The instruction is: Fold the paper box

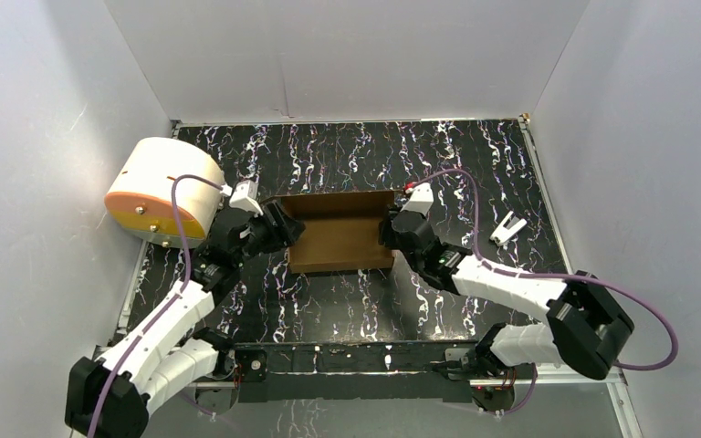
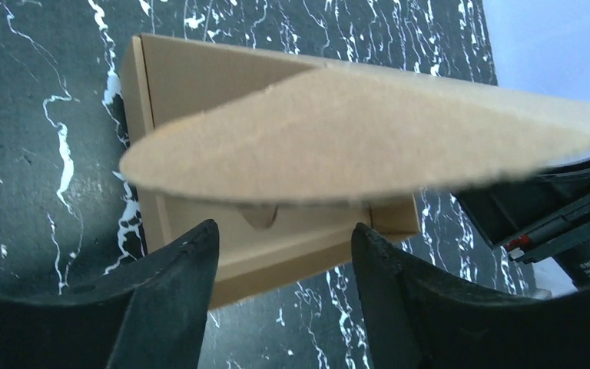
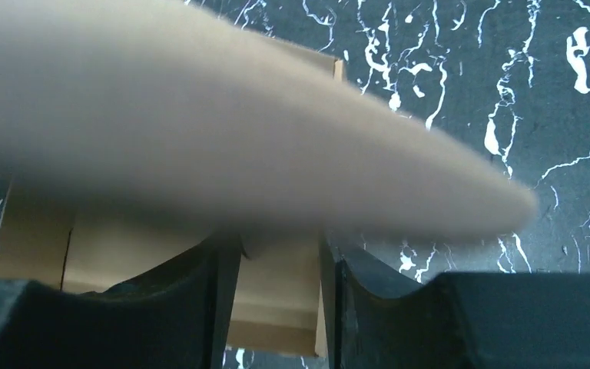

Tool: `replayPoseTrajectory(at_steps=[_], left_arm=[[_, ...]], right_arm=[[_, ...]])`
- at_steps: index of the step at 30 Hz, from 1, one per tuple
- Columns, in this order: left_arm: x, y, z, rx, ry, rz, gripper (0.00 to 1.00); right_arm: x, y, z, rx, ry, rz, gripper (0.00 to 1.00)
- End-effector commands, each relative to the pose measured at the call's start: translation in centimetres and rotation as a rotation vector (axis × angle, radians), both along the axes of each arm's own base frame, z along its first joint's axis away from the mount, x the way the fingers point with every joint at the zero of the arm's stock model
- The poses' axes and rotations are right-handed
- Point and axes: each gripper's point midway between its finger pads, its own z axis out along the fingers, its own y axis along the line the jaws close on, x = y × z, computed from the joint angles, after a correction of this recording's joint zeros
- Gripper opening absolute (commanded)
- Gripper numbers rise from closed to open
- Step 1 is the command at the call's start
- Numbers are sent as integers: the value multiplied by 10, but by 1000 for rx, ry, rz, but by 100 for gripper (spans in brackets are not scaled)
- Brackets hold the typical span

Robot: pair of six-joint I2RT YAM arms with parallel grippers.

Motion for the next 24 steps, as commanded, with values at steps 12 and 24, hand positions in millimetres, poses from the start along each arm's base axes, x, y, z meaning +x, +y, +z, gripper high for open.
replayPoseTrajectory(at_steps=[12, 24], left_arm=[[-76, 27, 15, -19, 74, -13, 77], [-41, 61, 142, 183, -139, 108, 83]], right_arm=[[-67, -21, 34, -24, -3, 281, 75], [-47, -53, 161, -231, -158, 220, 88]])
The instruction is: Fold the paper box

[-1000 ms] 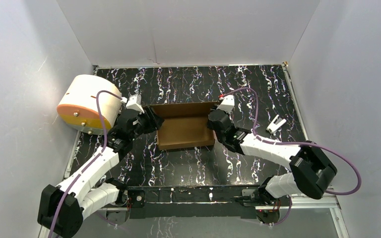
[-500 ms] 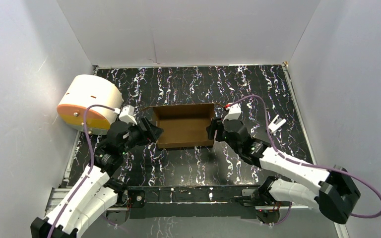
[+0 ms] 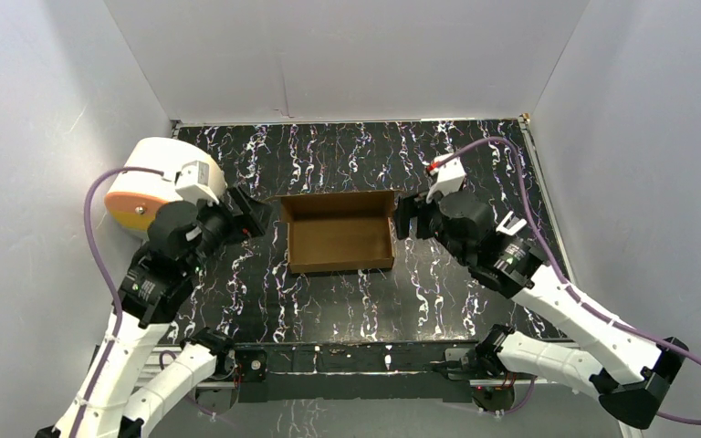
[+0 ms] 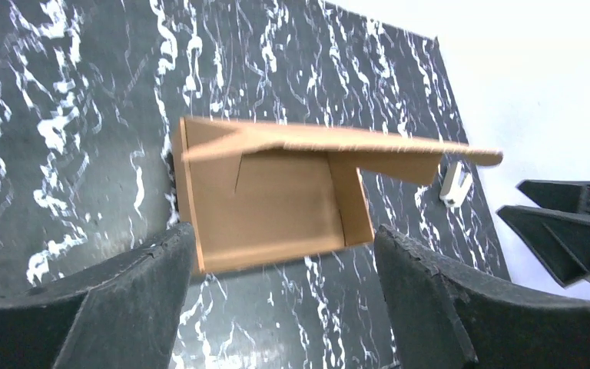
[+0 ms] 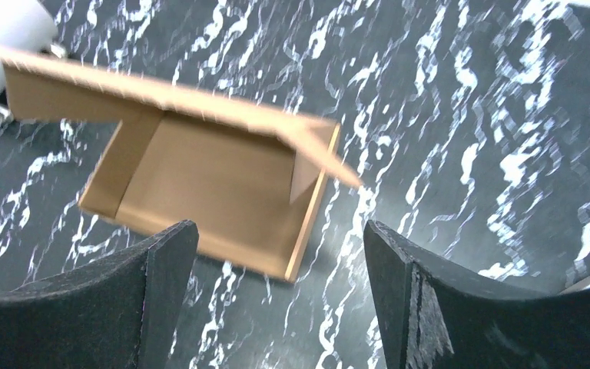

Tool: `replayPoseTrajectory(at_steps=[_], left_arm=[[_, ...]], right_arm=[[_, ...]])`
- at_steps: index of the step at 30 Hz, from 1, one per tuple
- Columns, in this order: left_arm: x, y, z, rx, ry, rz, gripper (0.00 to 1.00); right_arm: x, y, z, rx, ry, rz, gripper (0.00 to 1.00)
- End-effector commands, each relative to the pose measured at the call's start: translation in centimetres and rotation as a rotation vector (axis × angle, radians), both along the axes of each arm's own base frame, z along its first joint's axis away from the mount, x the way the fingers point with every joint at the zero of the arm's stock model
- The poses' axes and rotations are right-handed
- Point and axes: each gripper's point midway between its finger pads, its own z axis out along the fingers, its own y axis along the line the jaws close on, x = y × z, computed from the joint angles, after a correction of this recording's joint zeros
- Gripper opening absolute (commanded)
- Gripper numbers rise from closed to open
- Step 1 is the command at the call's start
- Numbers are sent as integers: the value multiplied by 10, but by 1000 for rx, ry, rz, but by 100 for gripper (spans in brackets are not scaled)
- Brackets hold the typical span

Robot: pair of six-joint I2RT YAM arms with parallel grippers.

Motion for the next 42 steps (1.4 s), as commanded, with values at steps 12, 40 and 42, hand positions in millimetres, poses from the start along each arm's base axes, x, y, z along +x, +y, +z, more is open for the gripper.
replayPoseTrajectory(at_steps=[12, 40, 42], left_arm=[[93, -10, 31, 309, -5, 21, 83], [35, -39, -137, 174, 363, -152, 66], [30, -37, -146, 157, 380, -139, 65]], right_arm=[[69, 22, 93, -129, -211, -19, 91], [26, 25, -75, 0, 127, 105, 76], [22, 23, -85, 16, 133, 99, 74]])
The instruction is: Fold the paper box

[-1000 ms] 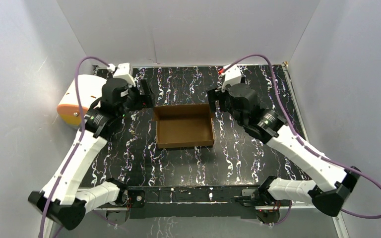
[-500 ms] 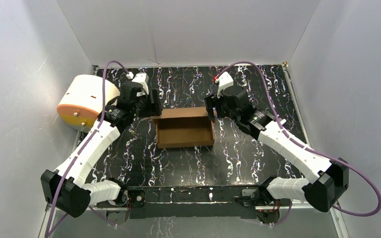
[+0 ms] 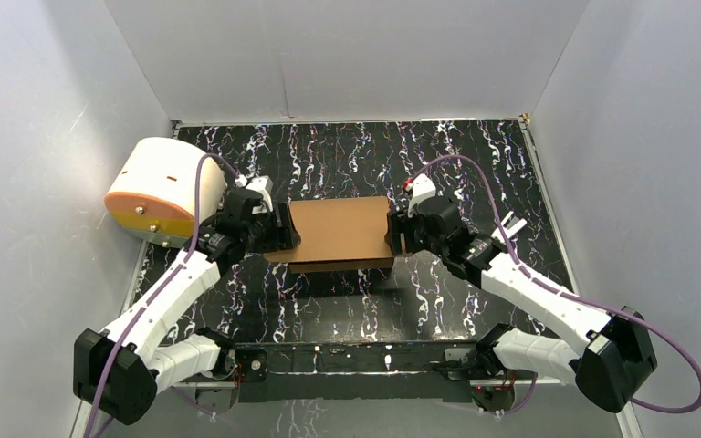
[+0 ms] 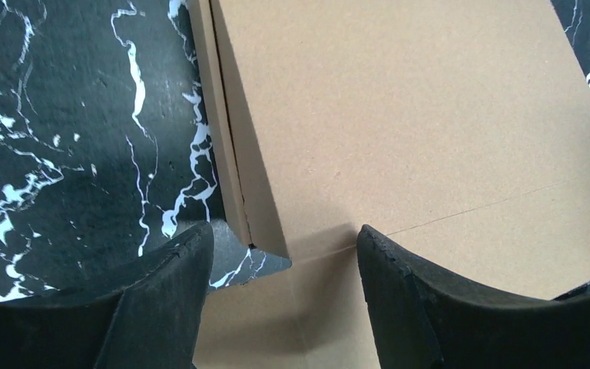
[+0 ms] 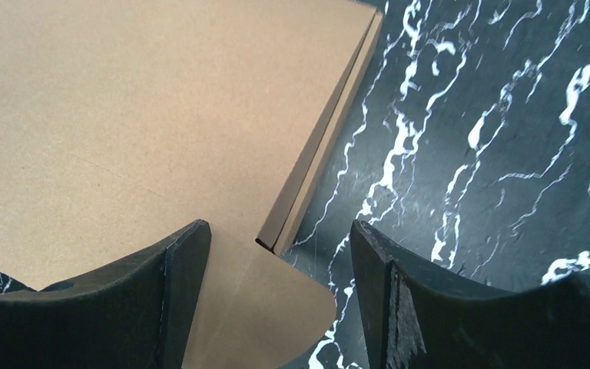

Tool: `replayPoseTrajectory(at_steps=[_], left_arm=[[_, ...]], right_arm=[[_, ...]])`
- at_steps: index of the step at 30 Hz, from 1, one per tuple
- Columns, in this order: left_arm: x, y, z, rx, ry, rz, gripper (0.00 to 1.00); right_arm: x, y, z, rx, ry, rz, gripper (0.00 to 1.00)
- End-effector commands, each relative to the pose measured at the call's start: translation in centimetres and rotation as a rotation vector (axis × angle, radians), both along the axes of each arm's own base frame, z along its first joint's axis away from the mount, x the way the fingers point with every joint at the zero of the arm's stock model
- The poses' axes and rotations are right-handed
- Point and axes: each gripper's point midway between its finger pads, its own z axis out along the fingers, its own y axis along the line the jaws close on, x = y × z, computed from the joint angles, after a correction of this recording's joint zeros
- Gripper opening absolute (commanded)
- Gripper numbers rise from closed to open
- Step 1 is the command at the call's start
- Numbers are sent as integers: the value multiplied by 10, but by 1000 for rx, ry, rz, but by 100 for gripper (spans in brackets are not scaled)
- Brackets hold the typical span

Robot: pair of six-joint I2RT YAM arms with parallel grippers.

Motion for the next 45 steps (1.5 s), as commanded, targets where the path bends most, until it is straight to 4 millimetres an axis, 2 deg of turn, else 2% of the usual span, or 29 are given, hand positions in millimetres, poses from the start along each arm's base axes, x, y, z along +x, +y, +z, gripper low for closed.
replayPoseTrajectory(at_steps=[1, 5, 12, 19, 25, 28, 33, 37, 41, 45], left_arm=[[-10, -5, -7, -74, 5, 24, 65], [-17, -2, -23, -98, 18, 60, 66], [-22, 1, -50, -137, 34, 124, 66], [-28, 7, -84, -113, 77, 147, 66], [-35, 12, -98, -104, 82, 157, 65], [-35, 12, -95, -110, 68, 154, 65], [-29, 9, -74, -139, 15, 149, 67], [-22, 6, -59, -153, -19, 143, 69], [-16, 4, -66, -143, -20, 135, 70], [-14, 1, -81, -131, 15, 127, 69]], right_arm=[[-1, 6, 1, 115, -38, -17, 74], [-9, 0, -21, 126, -19, -27, 73], [-18, 0, -48, 166, -12, -9, 71], [-23, -6, -78, 168, -5, -30, 69], [-29, -8, -99, 184, 28, -42, 68], [-31, -4, -95, 202, 27, -17, 67], [-28, 5, -64, 249, -29, 19, 69], [-21, 4, -50, 252, -69, 8, 70], [-15, 4, -54, 240, -79, -2, 70], [-10, 3, -71, 208, -64, -12, 68]])
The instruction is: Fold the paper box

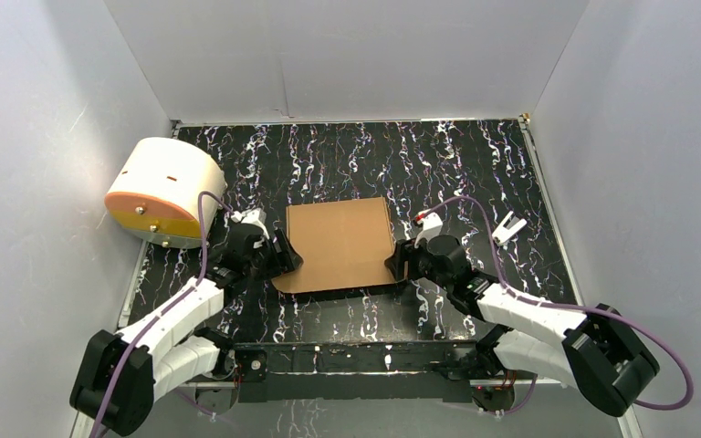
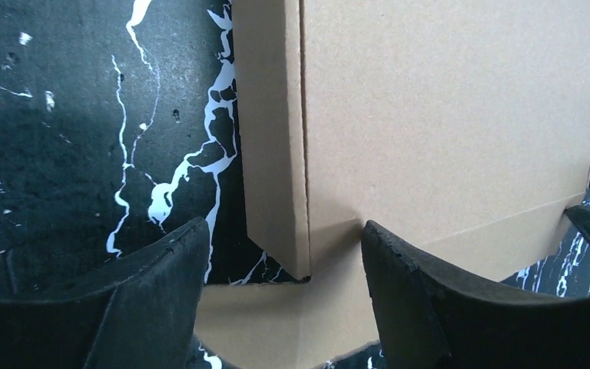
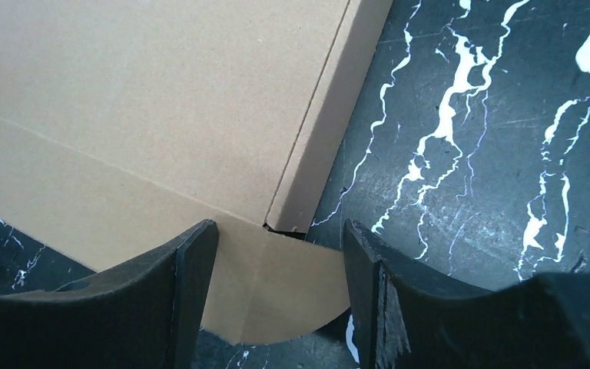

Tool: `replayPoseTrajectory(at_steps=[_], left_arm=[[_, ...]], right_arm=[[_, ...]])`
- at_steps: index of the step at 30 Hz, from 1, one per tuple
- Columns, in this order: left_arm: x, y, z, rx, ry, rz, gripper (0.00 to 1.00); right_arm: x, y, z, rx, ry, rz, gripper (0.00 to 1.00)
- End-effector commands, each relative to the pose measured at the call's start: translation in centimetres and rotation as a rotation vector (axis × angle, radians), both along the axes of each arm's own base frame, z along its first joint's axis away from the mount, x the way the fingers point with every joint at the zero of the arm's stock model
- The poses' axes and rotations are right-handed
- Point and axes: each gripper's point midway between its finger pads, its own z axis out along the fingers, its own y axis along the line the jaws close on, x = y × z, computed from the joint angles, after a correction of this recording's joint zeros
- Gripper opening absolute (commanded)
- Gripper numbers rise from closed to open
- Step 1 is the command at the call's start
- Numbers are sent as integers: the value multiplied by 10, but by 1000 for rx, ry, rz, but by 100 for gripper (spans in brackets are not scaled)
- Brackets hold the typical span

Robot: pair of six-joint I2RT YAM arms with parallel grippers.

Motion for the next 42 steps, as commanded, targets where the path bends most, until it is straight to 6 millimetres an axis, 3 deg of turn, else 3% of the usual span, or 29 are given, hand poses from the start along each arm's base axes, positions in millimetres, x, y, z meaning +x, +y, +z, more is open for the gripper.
replayPoseTrajectory(at_steps=[1, 9, 16, 22, 25, 31, 34, 38, 42], left_arm=[[10, -6, -1, 3, -19, -17, 69], [16, -11, -18, 14, -19, -40, 68], [42, -21, -2, 13, -69, -48, 68], [53, -7, 38, 67, -112, 29, 77], [54, 5, 73, 96, -176, 57, 82], [44, 36, 152, 180, -343, 100, 89], [44, 47, 181, 244, -439, 85, 91], [47, 63, 197, 356, -494, 86, 92], [49, 83, 183, 428, -507, 136, 91]], right_arm=[[18, 6, 11, 14, -66, -16, 68], [7, 1, -14, -35, -25, 19, 66], [17, 2, 17, -91, -106, 56, 70], [19, 17, 57, -136, -207, 199, 76], [13, 29, 66, -153, -223, 303, 79], [-10, 60, 72, -201, -282, 492, 80], [-24, 75, 68, -256, -335, 583, 80], [-38, 89, 66, -388, -468, 670, 84], [-48, 99, 62, -516, -572, 751, 86]])
